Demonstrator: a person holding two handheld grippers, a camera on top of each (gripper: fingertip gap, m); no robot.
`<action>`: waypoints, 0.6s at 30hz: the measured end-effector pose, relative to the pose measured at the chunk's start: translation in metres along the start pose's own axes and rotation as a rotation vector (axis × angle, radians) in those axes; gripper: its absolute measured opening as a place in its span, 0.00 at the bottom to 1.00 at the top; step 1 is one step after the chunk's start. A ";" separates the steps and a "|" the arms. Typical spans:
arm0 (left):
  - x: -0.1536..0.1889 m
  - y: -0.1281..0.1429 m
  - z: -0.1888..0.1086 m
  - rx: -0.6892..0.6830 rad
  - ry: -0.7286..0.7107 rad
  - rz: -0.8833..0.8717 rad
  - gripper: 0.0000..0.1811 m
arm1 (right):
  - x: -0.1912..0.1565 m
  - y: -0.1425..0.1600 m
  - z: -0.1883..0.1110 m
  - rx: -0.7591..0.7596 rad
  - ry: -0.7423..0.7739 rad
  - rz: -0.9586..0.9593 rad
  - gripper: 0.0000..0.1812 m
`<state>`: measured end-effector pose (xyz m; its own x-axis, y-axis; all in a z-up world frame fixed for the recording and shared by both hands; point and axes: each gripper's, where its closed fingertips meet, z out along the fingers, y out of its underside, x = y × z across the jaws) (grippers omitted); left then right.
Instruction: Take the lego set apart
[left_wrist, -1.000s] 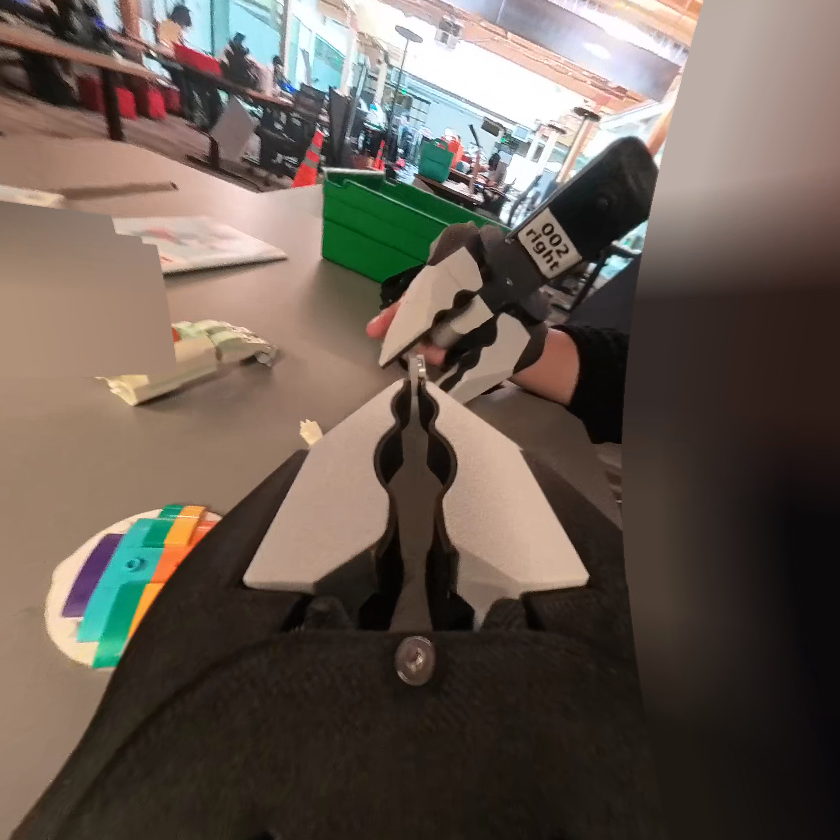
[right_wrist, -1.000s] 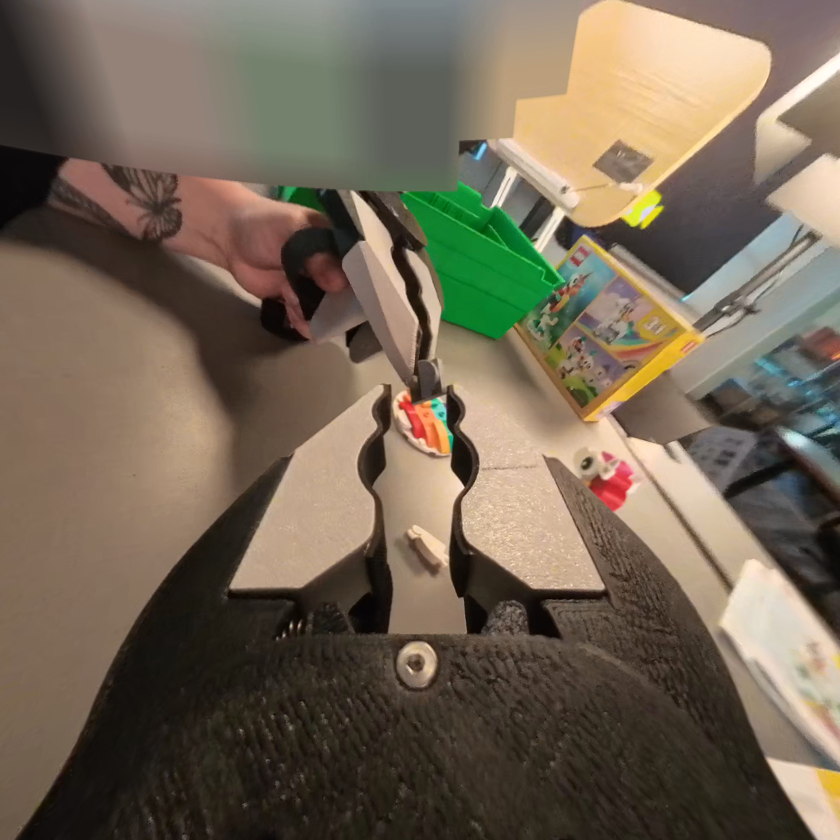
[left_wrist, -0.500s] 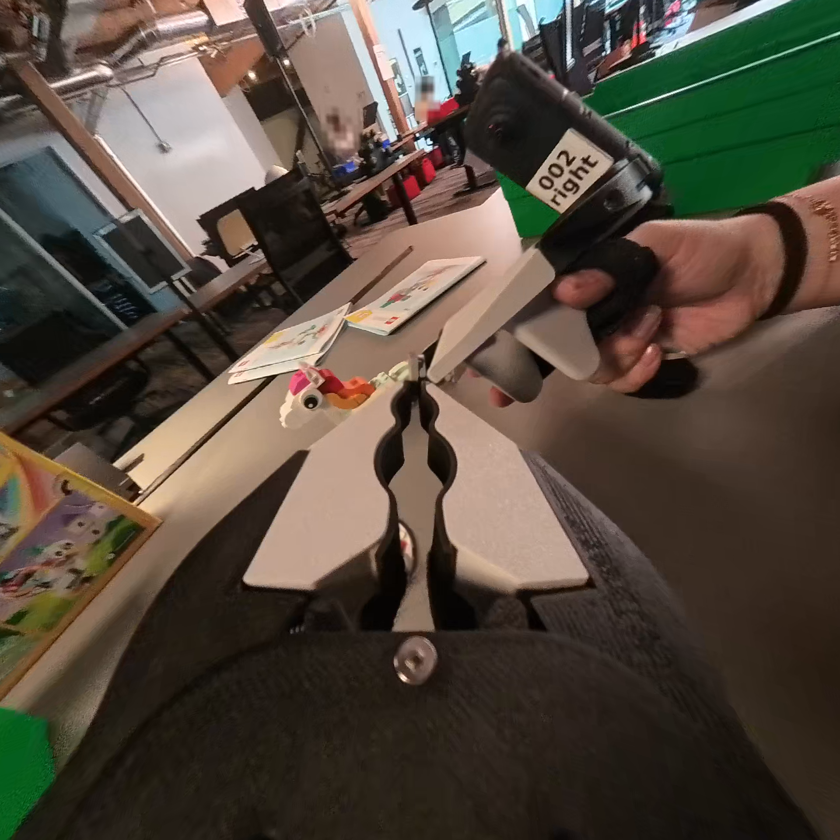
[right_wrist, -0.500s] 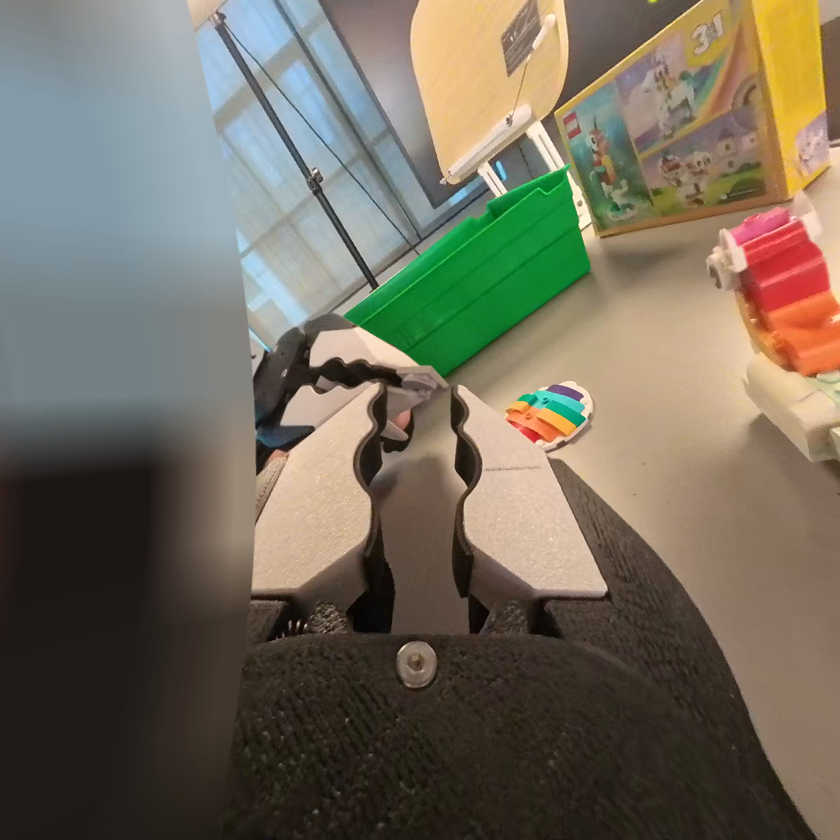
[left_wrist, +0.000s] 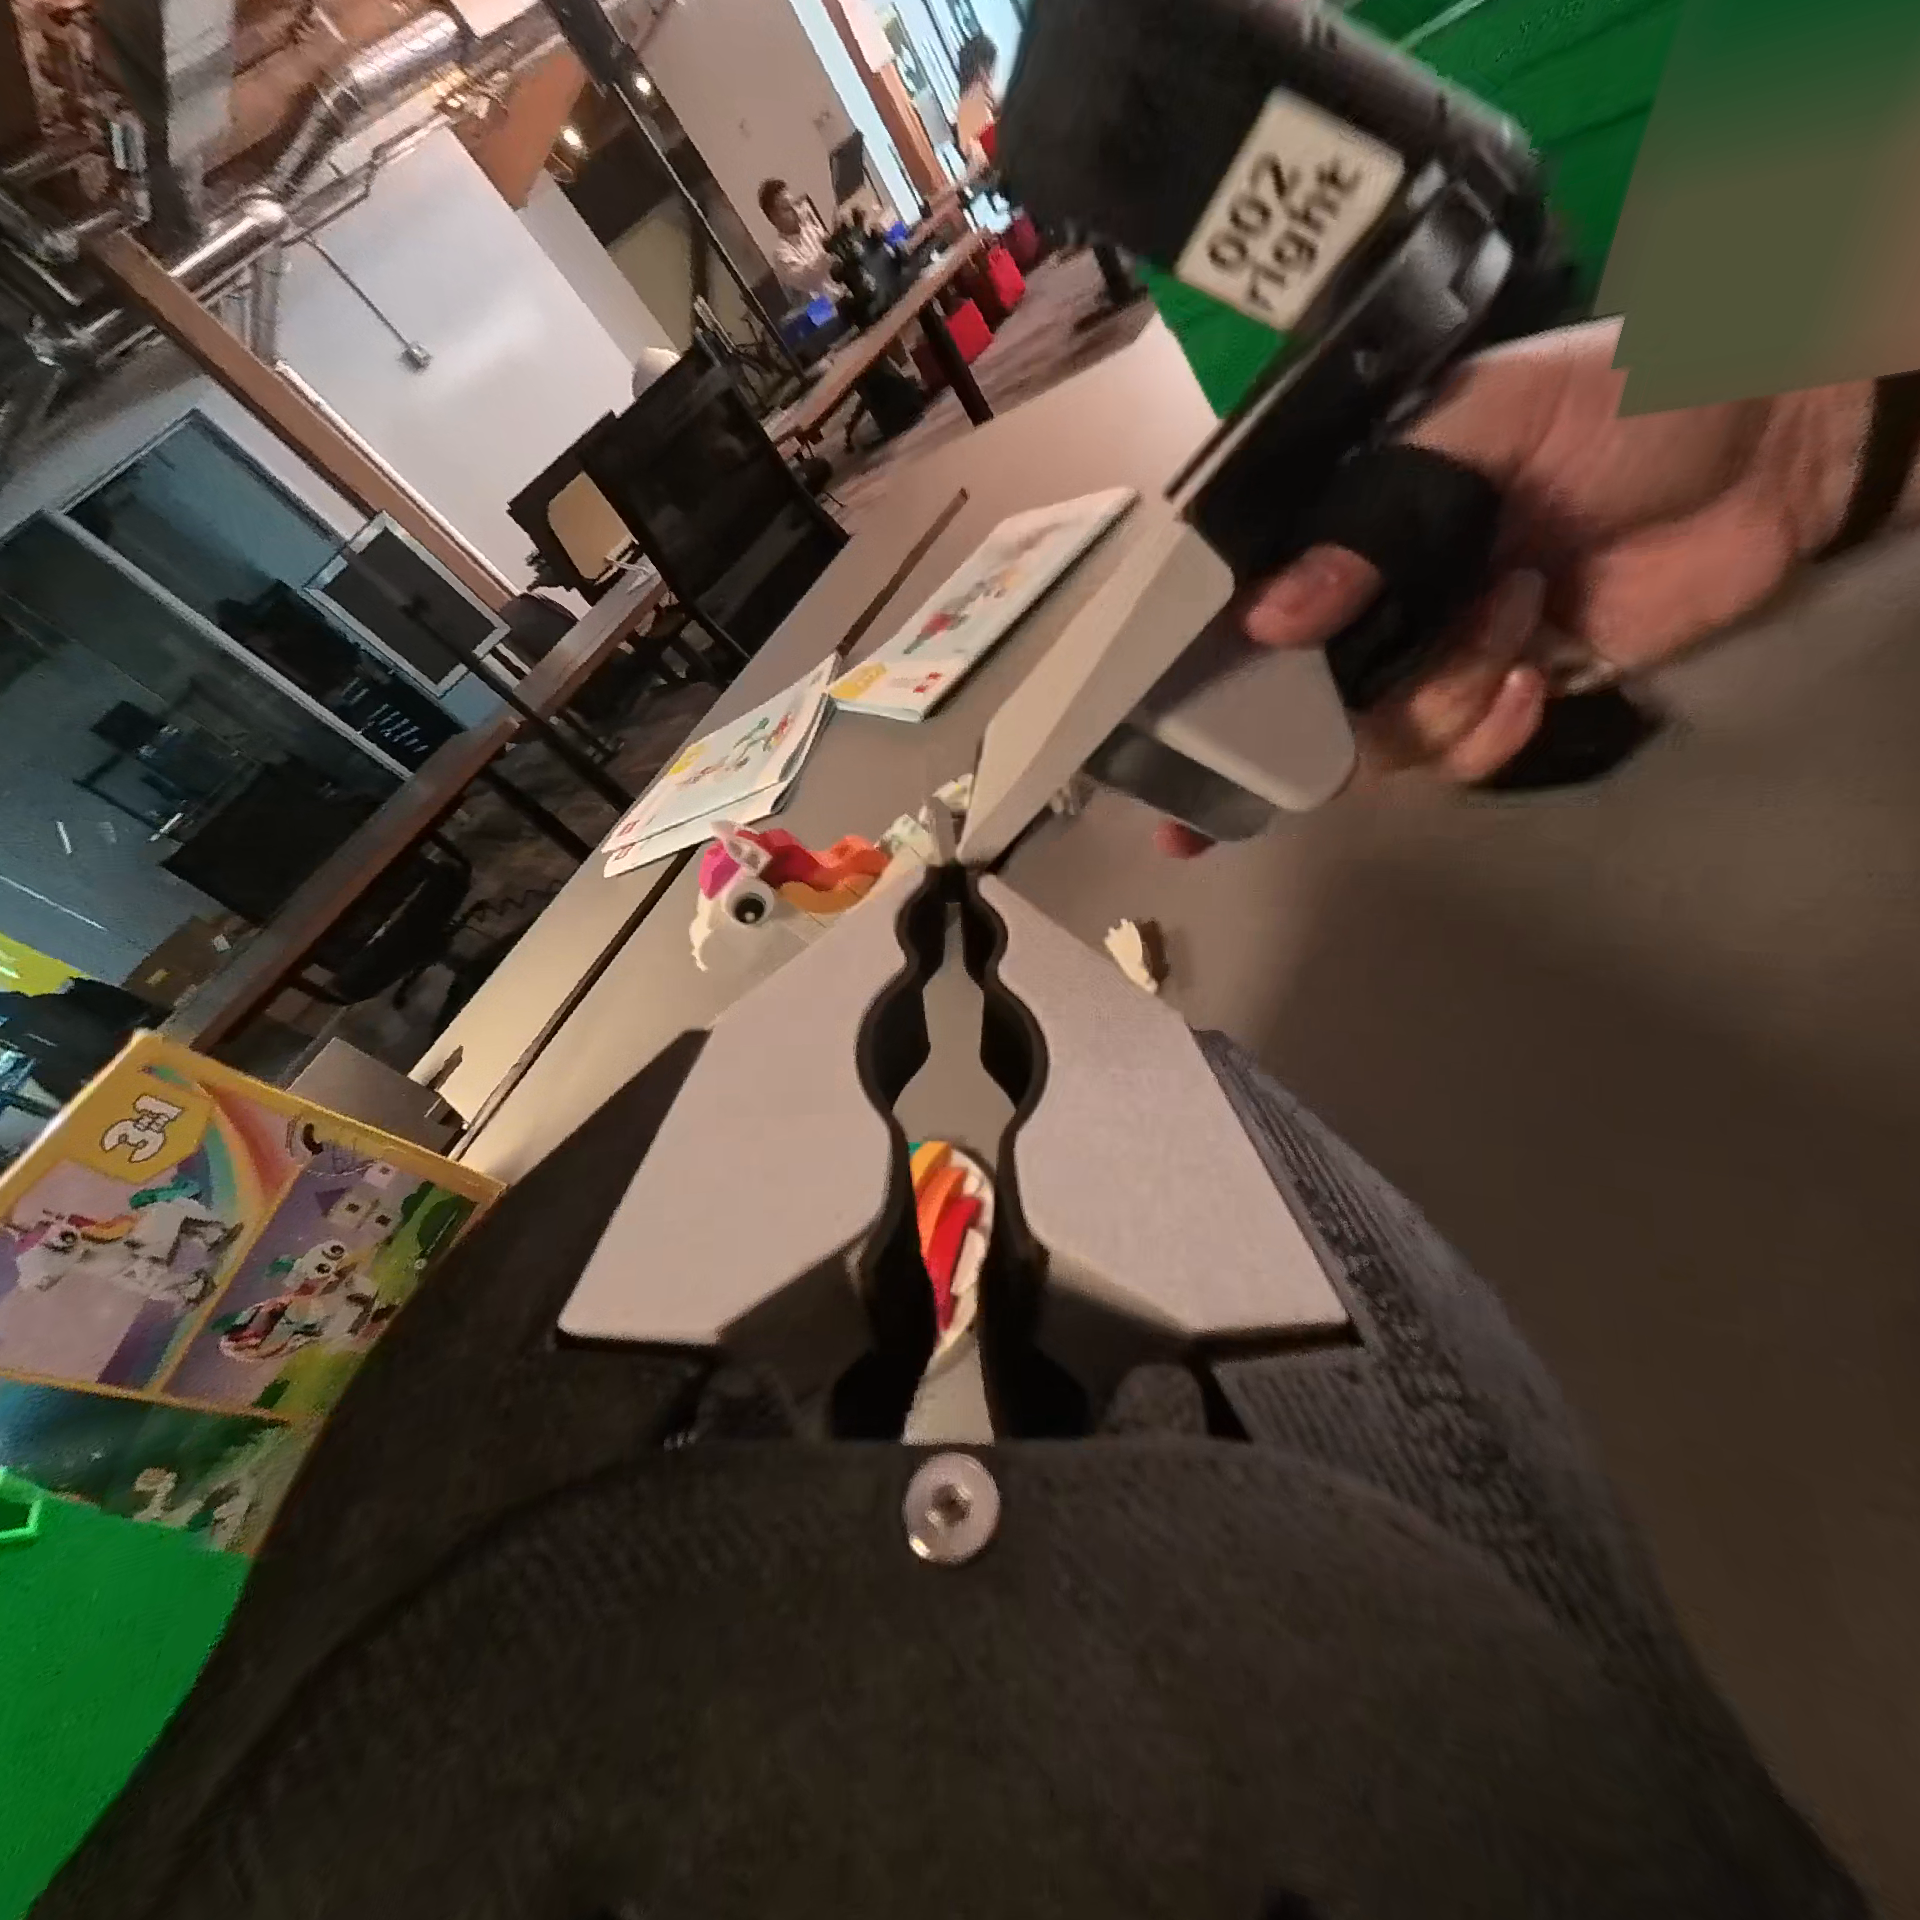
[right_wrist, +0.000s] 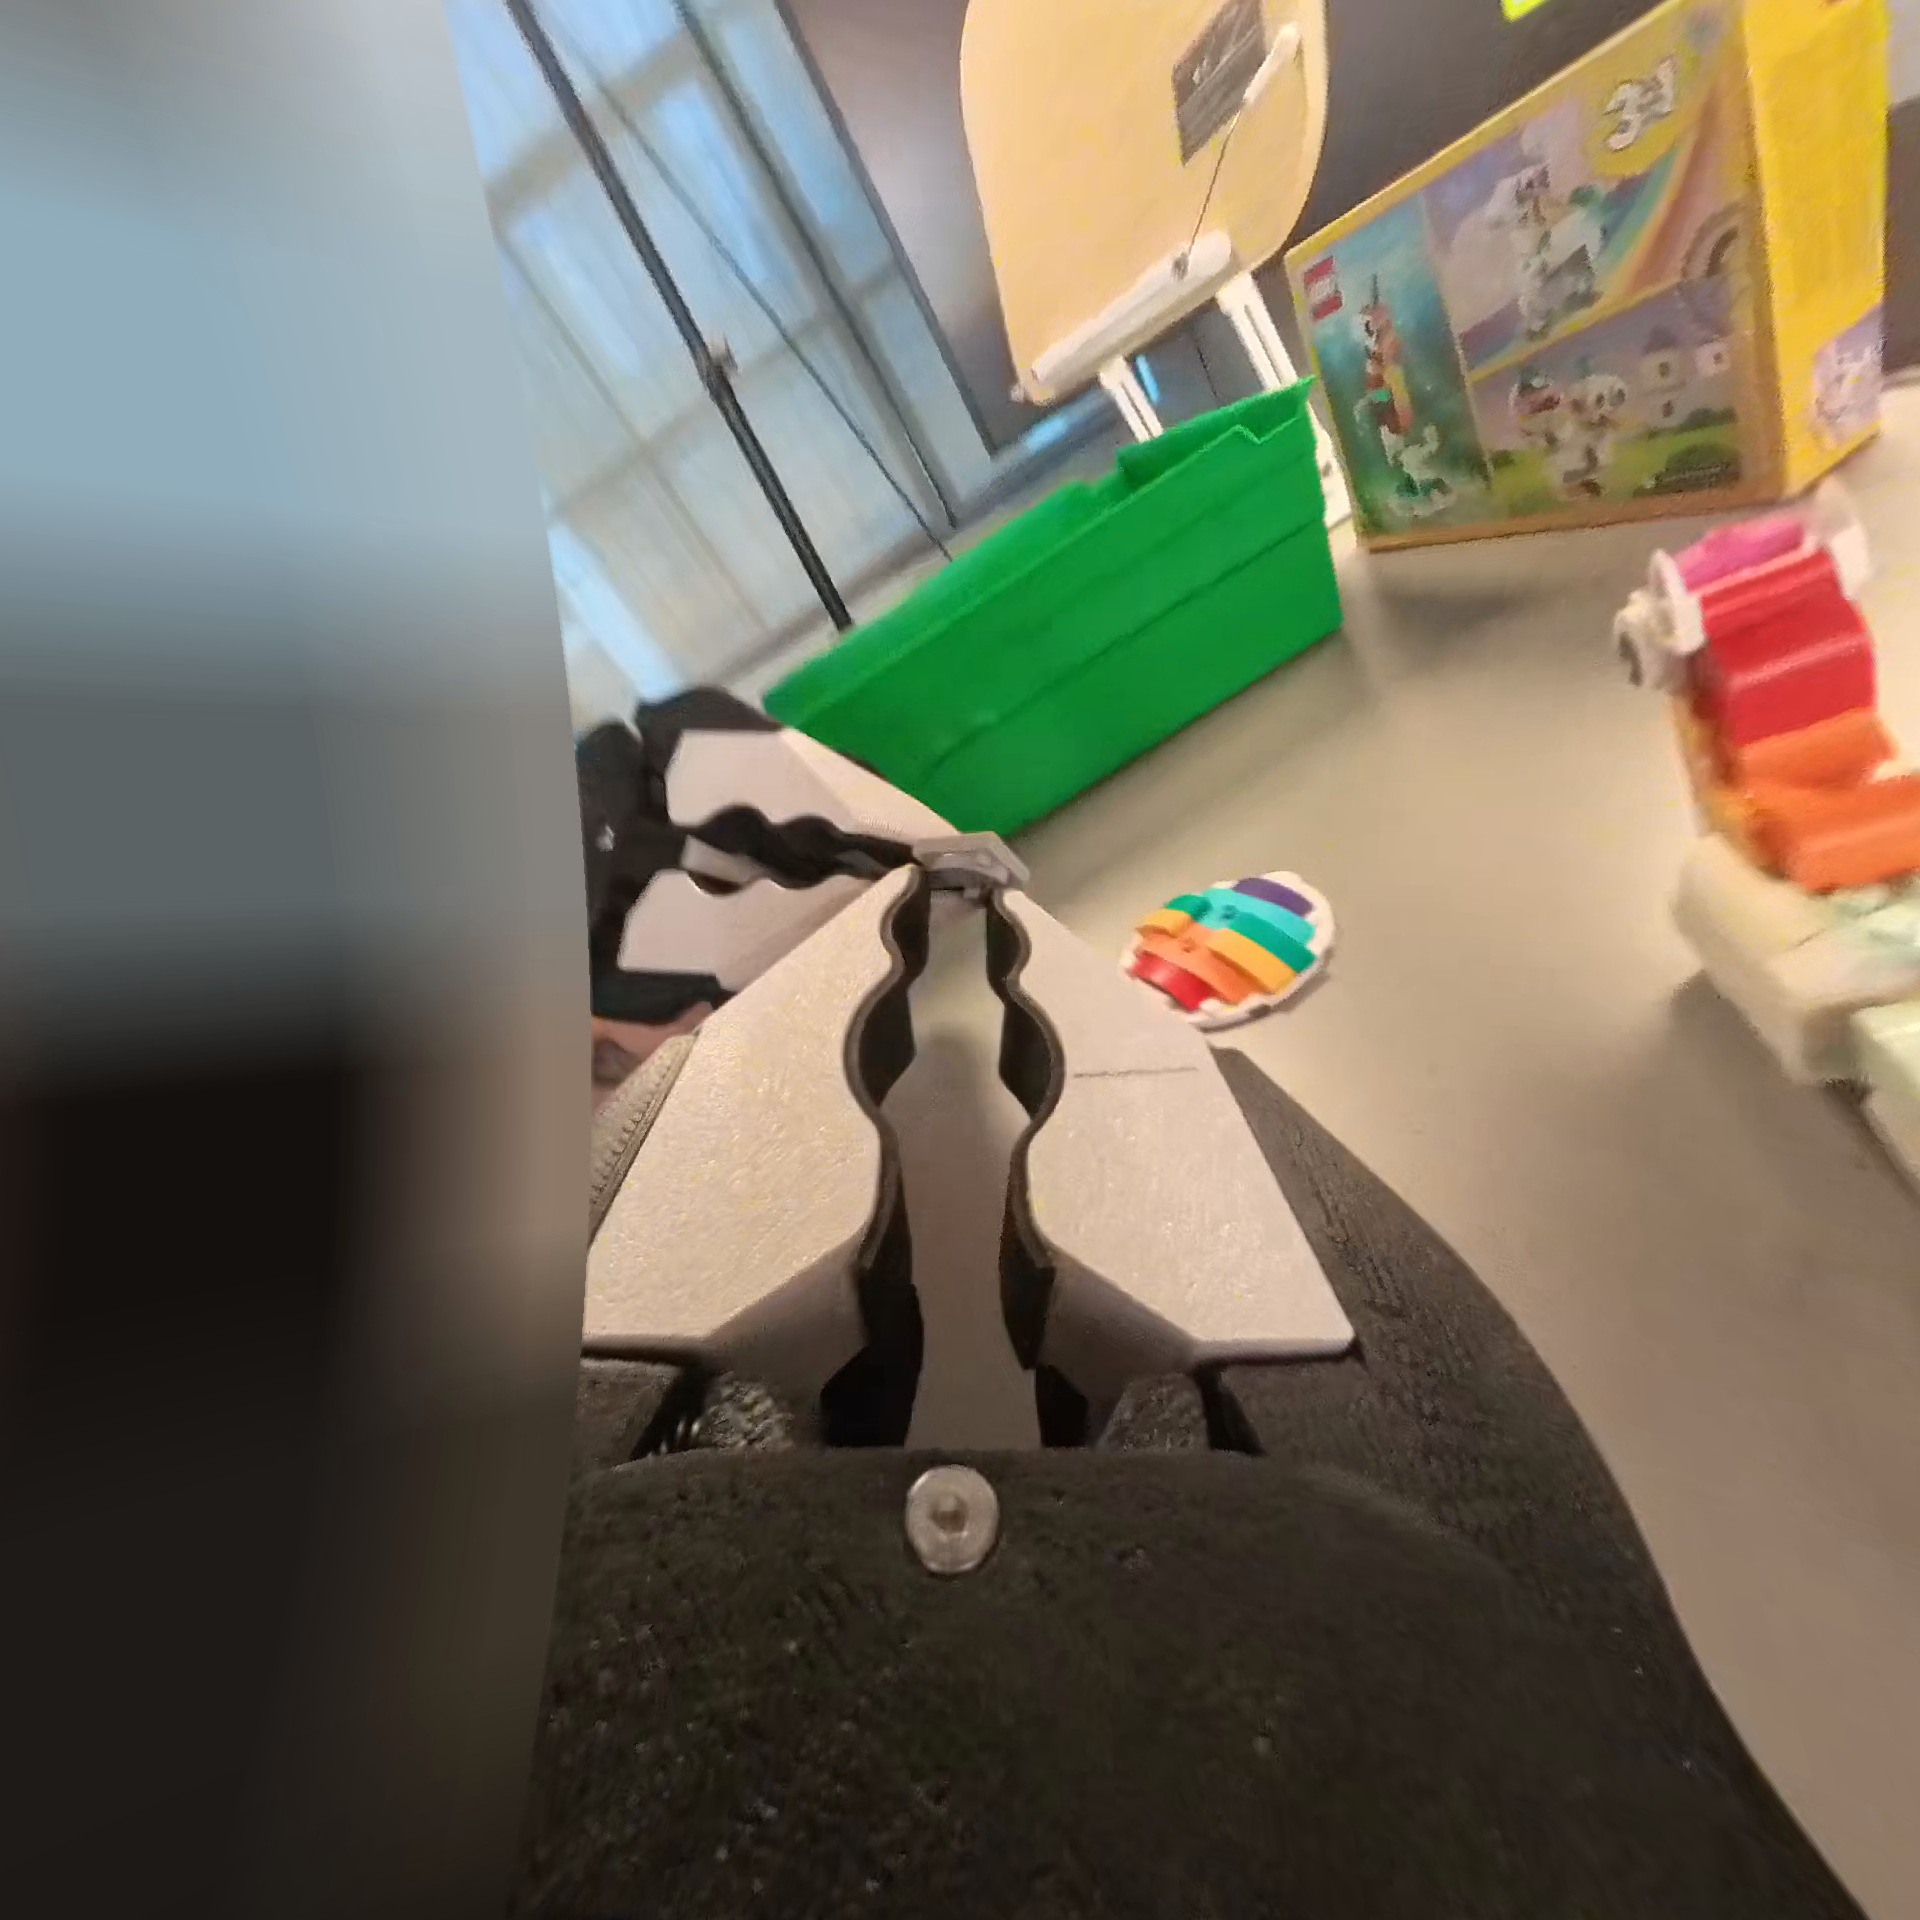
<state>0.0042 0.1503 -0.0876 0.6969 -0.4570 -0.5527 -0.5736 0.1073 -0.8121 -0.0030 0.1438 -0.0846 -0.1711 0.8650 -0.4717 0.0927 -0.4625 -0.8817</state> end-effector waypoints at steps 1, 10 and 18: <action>0.002 0.003 0.001 -0.016 0.011 0.014 0.01 | 0.002 0.003 -0.001 -0.035 0.020 -0.059 0.05; 0.007 0.018 0.004 -0.098 0.029 0.070 0.01 | 0.021 0.020 -0.005 -0.209 0.179 -0.236 0.00; 0.014 0.031 0.007 -0.152 0.137 -0.099 0.01 | 0.033 0.018 -0.014 -0.234 0.234 -0.285 0.00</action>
<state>-0.0006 0.1533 -0.1216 0.6940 -0.5754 -0.4328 -0.5709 -0.0735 -0.8177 0.0070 0.1667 -0.1164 0.0029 0.9849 -0.1729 0.2982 -0.1659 -0.9400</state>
